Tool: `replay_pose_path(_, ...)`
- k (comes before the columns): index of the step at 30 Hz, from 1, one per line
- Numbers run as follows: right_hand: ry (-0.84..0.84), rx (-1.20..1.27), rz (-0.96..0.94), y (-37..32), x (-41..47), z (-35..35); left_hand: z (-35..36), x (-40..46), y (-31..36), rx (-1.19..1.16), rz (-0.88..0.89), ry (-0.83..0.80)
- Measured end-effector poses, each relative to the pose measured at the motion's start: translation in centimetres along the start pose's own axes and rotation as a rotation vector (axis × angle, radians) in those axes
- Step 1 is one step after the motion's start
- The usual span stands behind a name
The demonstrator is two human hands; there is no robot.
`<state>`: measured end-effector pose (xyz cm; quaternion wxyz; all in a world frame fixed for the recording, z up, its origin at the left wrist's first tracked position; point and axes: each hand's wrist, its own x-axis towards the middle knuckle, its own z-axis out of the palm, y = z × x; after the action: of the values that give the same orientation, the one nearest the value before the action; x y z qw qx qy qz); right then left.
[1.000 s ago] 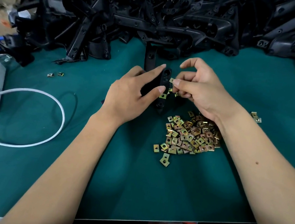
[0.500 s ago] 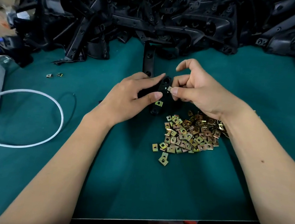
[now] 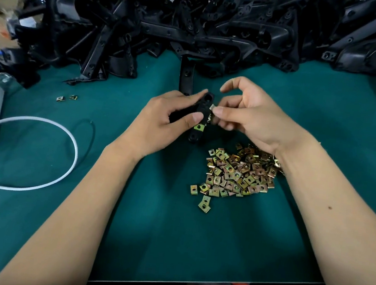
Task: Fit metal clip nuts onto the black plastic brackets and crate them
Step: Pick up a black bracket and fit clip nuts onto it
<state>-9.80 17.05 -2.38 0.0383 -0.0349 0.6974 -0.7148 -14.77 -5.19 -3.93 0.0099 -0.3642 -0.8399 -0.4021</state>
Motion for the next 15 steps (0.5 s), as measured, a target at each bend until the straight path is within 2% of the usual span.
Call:
replay_pose_path(4,0.146,0.194,-0.034,0.5,0.6,1.7,0.3,0.0,0.0,0.092,0.014,0.139)
replay_pose_path(11,0.281,0.048,-0.092,0.5,0.6,1.8,0.9,-0.1,0.1,0.163,0.006,0.193)
replay_pose_path(15,0.301,0.21,-0.041,0.7,0.5,2.2,0.9,-0.1,0.0,0.193,-0.011,0.2)
